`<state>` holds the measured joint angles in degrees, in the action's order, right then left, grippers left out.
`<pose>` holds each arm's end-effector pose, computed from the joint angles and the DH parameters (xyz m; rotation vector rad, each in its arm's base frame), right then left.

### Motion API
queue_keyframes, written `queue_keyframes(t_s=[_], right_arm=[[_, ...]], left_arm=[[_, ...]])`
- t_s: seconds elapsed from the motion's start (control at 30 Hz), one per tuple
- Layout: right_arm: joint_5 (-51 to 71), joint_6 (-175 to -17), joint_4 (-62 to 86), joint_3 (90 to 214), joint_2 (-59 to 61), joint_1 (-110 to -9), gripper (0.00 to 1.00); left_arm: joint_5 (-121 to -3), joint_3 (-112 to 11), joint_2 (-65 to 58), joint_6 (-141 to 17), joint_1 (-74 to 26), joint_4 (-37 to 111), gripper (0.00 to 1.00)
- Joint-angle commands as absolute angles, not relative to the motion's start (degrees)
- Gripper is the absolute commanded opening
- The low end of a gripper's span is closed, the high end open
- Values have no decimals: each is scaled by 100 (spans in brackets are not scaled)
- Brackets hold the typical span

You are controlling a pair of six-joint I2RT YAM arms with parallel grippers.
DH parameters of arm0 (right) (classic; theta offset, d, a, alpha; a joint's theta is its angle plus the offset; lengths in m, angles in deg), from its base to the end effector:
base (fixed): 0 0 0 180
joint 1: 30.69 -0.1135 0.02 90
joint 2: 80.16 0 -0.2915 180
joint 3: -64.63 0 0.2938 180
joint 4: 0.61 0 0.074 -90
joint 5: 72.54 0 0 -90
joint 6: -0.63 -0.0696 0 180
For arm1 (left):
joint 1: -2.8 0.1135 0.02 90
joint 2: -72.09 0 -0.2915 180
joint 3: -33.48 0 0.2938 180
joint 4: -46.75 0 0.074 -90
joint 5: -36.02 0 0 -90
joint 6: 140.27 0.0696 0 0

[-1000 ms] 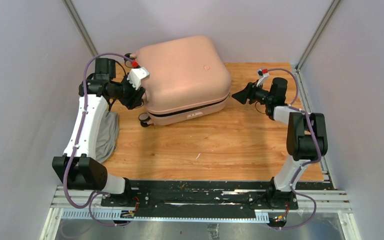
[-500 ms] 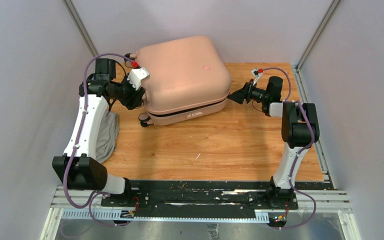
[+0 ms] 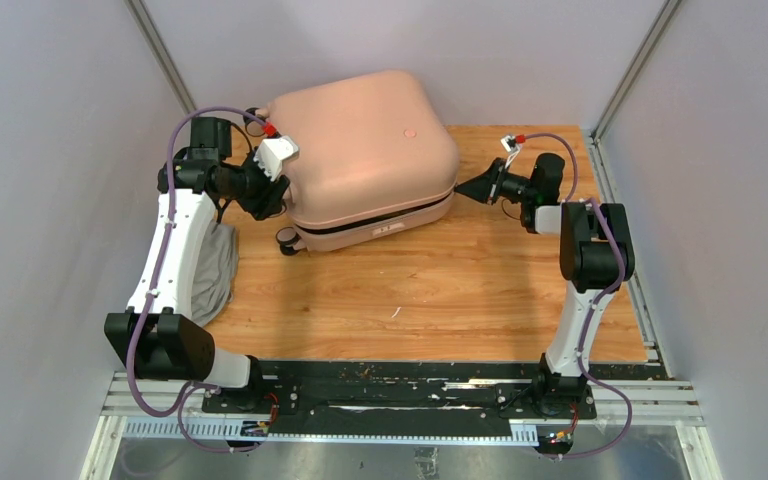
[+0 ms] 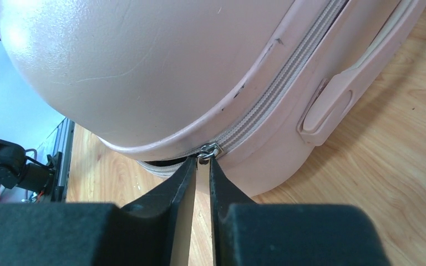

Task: Pack the luggage
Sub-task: Zip the luggage at the center of the board.

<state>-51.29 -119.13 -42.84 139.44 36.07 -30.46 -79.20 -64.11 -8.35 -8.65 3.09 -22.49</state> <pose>0.4686 0.0630 0.1820 -0.5850 1.6286 1.3080 0.3366 -0.0280 0.3795 1.0060 2.1516 -0.2039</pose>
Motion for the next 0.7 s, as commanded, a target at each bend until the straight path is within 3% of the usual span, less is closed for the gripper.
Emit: queue_keyframes(t_s=[0.0, 0.1, 0.23, 0.4, 0.67], right_arm=[[-5357, -12272, -4841, 13831, 3648, -3283, 17], [-5399, -12335, -4851, 13845, 3643, -3287, 23], [-5417, -12269, -4749, 13836, 3606, -3284, 44], [-5438, -12068, -4479, 13817, 3603, -3288, 50], [-5162, -11076, -3302, 13911, 3547, -3328, 50]], left_arm=[[-7763, -6664, -571, -1077, 420, -2093, 0], [-7738, -6655, -547, -1061, 421, -2089, 0], [-7727, -6664, -519, -1053, 421, -2100, 0], [-7727, -6652, -492, -1066, 421, -2098, 0], [-7720, -6697, -485, -1081, 421, -2102, 0]])
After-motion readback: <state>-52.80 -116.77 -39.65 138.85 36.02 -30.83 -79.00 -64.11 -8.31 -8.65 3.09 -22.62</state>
